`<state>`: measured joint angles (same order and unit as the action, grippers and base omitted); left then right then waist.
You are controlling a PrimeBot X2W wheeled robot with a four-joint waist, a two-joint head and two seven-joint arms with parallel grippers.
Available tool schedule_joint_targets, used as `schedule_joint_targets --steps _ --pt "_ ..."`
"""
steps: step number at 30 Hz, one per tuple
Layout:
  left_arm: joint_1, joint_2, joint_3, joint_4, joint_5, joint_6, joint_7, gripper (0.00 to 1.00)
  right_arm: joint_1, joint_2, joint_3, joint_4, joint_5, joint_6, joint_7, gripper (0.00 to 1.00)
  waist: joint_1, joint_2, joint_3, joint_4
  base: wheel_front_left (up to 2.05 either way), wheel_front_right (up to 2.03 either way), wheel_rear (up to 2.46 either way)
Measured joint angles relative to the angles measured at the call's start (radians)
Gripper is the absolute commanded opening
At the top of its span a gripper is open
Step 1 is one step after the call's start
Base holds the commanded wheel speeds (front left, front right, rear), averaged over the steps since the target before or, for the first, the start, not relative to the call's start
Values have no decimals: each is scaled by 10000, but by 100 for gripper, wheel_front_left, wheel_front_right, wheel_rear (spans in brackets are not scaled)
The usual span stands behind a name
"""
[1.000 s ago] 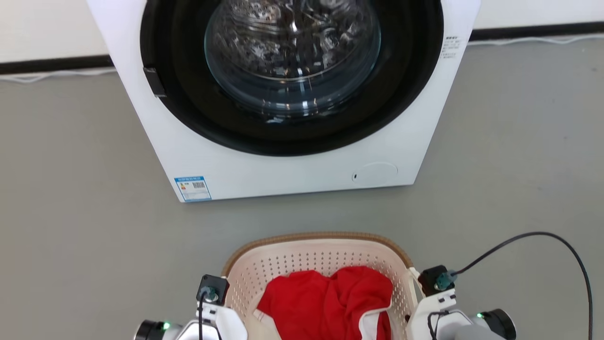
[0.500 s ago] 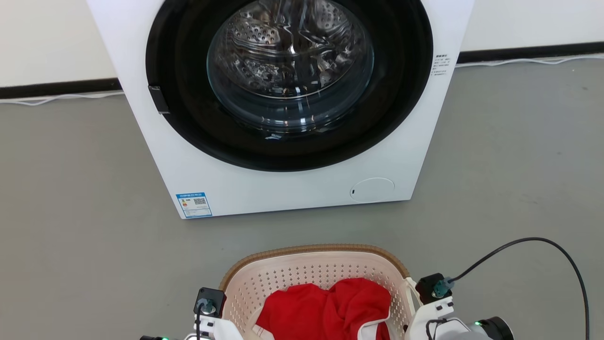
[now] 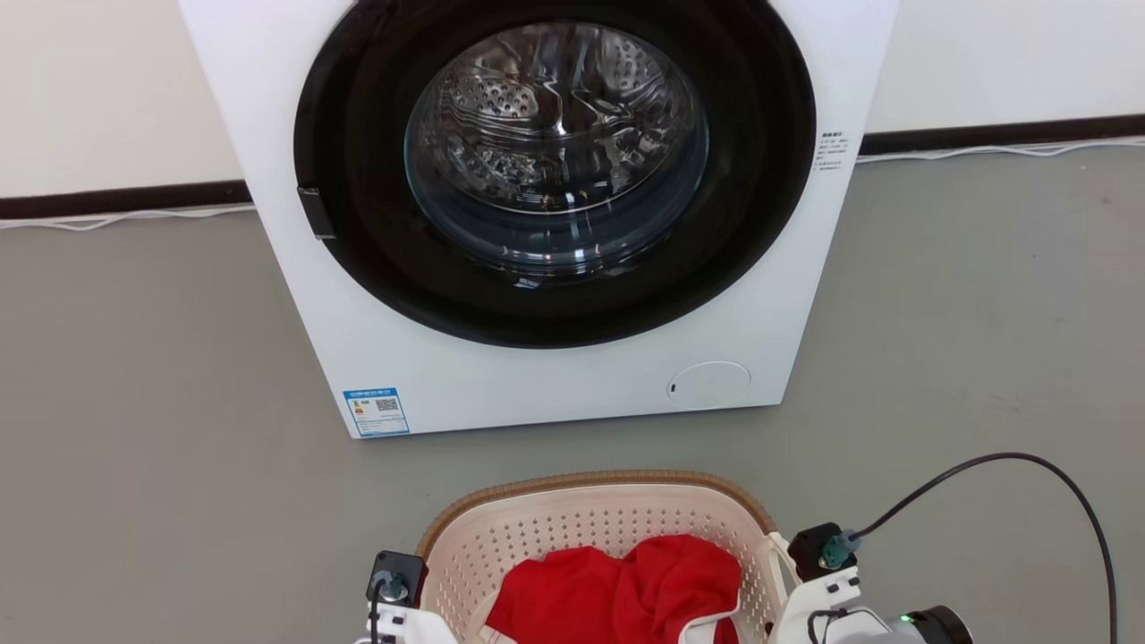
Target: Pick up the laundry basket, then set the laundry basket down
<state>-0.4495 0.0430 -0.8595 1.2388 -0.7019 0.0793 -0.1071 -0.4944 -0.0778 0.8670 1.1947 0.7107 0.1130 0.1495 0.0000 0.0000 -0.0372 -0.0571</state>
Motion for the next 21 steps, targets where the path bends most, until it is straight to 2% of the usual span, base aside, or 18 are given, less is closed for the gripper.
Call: schedule_joint_targets --steps 21 --pt "44 -6 -686 138 -842 12 -121 0 -5 8 372 119 502 0 -17 0 0 0 -71 -1 0 0 0"
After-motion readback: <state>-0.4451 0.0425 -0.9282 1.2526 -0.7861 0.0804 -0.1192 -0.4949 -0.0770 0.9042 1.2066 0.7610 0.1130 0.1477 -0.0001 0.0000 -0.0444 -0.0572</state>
